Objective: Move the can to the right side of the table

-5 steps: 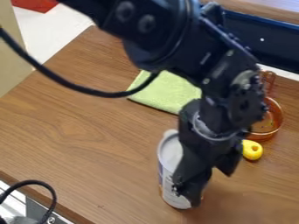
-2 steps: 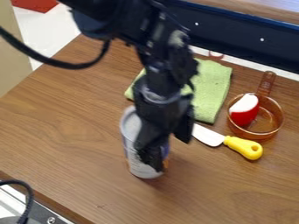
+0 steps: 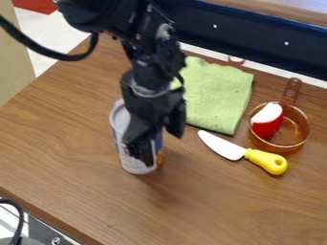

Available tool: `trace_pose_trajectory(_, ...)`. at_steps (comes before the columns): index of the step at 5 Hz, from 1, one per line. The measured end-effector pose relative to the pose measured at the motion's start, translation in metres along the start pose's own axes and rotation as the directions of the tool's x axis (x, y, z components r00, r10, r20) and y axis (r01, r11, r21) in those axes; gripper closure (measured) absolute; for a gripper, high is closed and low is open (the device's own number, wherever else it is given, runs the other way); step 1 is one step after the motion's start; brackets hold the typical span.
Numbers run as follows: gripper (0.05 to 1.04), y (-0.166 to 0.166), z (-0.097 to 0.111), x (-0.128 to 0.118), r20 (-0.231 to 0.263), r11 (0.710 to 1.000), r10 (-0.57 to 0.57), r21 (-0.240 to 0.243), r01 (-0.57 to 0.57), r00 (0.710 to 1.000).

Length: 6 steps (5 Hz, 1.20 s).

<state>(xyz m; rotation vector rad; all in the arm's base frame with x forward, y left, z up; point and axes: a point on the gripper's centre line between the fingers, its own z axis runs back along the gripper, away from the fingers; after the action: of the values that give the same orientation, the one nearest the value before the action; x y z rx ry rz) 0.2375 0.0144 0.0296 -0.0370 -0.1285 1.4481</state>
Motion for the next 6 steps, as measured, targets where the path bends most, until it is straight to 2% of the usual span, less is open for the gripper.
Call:
trace_pose_trajectory(2, 0.083, -0.003, -0.002, 0.048, 0.091, 0.998, -0.058, 0.007, 0.057, 0.994)
trace_pose_trajectory(3, 0.083, -0.004, -0.002, 0.067, 0.131, 0.995, -0.095, 0.031, 0.092, 0.987)
trace_pose_trajectory(5, 0.083, -0.019, 0.0, 0.113, 0.181, 0.992, -0.103, 0.093, 0.087, 0.978)
trace_pose_trajectory(6, 0.083, -0.024, 0.003, 0.123, 0.201, 0.994, -0.097, 0.077, 0.083, 0.975)
